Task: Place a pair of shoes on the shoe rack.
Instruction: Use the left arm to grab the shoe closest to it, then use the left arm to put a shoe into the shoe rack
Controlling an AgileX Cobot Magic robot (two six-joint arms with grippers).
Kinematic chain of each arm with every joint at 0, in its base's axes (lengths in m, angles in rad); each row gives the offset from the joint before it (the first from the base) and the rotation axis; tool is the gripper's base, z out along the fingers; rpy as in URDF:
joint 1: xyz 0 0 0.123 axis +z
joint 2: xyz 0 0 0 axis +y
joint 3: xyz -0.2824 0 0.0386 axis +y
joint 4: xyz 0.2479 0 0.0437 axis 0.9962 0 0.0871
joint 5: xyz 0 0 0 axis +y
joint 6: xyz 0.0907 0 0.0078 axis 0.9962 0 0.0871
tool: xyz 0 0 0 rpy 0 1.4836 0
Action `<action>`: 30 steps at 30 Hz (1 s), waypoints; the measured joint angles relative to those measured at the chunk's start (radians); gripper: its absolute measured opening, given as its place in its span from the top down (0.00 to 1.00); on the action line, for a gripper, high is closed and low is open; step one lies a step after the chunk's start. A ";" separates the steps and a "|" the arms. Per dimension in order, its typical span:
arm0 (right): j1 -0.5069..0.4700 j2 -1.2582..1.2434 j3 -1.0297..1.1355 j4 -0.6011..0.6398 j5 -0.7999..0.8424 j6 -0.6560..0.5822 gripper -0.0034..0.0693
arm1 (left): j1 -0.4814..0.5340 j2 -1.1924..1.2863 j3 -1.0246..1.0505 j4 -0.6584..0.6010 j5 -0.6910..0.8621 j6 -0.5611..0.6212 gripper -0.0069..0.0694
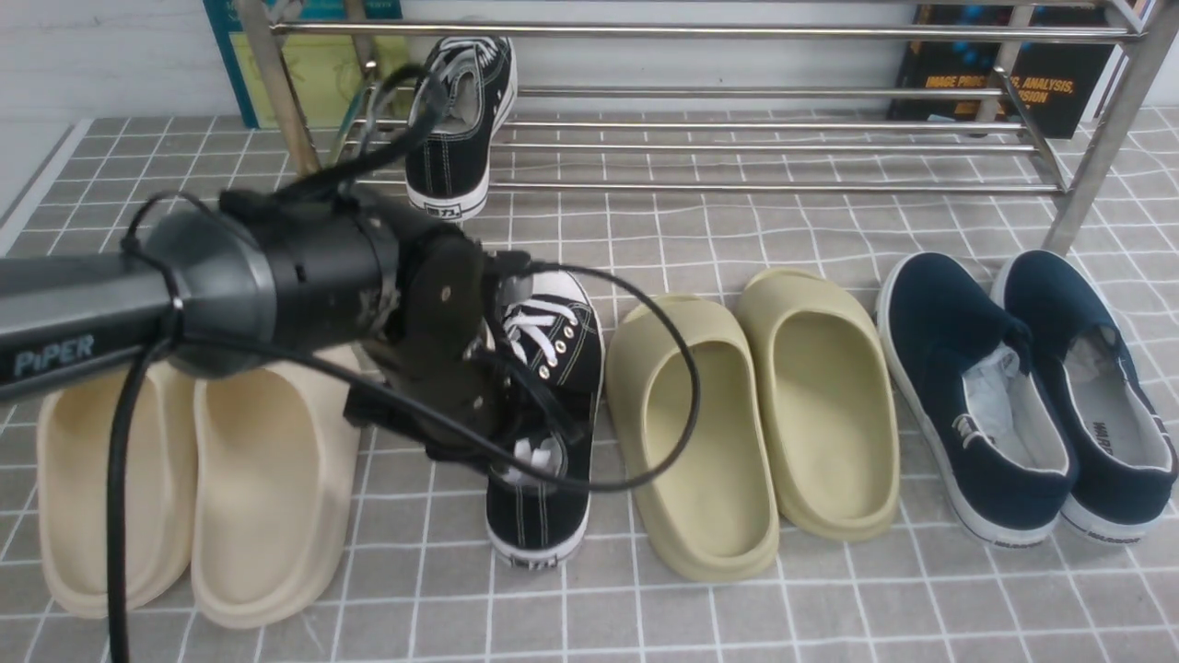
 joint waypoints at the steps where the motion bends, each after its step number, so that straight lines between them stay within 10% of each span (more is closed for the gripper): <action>1: 0.000 0.000 0.000 0.000 0.000 0.000 0.62 | 0.001 -0.004 -0.041 0.003 0.041 0.003 0.93; 12: 0.000 0.000 0.000 0.000 0.000 0.001 0.62 | 0.022 -0.024 -0.301 0.010 0.255 0.072 0.93; 30: 0.000 0.000 0.000 0.000 0.000 -0.002 0.62 | 0.248 0.125 -0.444 -0.373 0.004 0.206 0.93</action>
